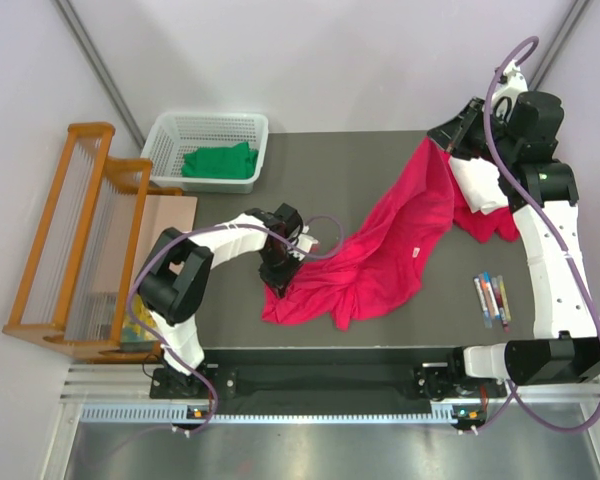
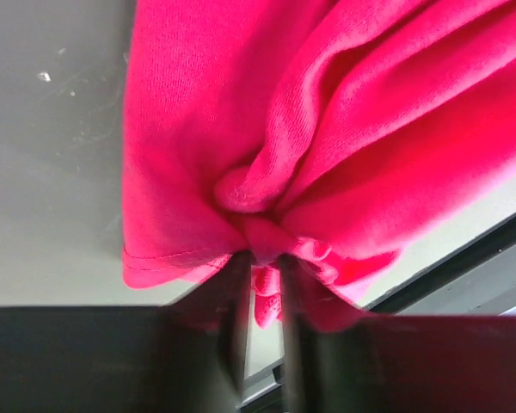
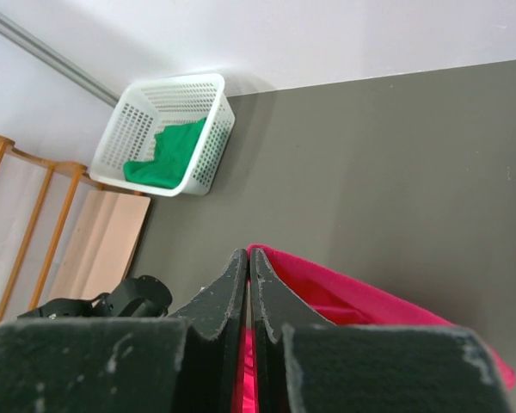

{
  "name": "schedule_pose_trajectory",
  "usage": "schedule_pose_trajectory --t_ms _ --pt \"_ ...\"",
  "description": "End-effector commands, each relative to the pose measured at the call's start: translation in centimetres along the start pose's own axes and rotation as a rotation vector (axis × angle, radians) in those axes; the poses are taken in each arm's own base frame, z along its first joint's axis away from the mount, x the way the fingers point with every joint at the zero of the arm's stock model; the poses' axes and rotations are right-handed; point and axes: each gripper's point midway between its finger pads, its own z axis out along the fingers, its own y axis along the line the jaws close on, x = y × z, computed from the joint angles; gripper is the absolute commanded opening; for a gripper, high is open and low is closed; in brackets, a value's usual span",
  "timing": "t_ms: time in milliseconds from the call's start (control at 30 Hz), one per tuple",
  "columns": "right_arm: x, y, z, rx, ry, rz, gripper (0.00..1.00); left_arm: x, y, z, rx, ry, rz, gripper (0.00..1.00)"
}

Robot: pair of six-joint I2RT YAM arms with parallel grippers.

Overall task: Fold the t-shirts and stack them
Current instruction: Flatten the tshirt out

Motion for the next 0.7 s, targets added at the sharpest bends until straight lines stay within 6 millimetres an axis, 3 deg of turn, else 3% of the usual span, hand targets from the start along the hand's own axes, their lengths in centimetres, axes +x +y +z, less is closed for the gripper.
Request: schedule_pose_trajectory --t_ms 0,167,200,367,467,600,667 --pt "-1.5 0.7 -0.3 -0.027 -0.053 -0.019 0.00 -1.3 -0.4 -0.5 0.013 -0.026 0.011 0.15" --pt "-1.7 0.9 -0.4 -0.031 -0.057 -0.024 0.00 -1.3 -0.3 -0.5 0.009 -0.024 0.011 0.08" --pt "-1.7 0.9 -0.5 -0.032 -0.056 -0.024 0.00 -1.3 -0.3 -0.5 0.007 -0.023 0.010 0.00" --pt "-2.1 1.1 -0.5 -0.034 -0.060 -0.029 0.00 -2.3 0.5 -1.7 -0.043 -0.053 0.018 0.00" --pt "-2.3 1.3 -0.7 -0.037 -0.064 -0.033 0.00 -4.4 0.9 -4.7 -0.088 -0.128 0.032 0.00" --pt "-2.4 1.3 -0.8 -0.038 -0.066 -0.035 0.00 -8.5 2.2 -10.6 -0.179 -0.272 0.036 0.00" --pt "-2.5 1.5 -0.9 -0.038 -0.067 -0.038 0.00 -9.1 3.4 -12.8 -0.226 -0.308 0.020 0.00"
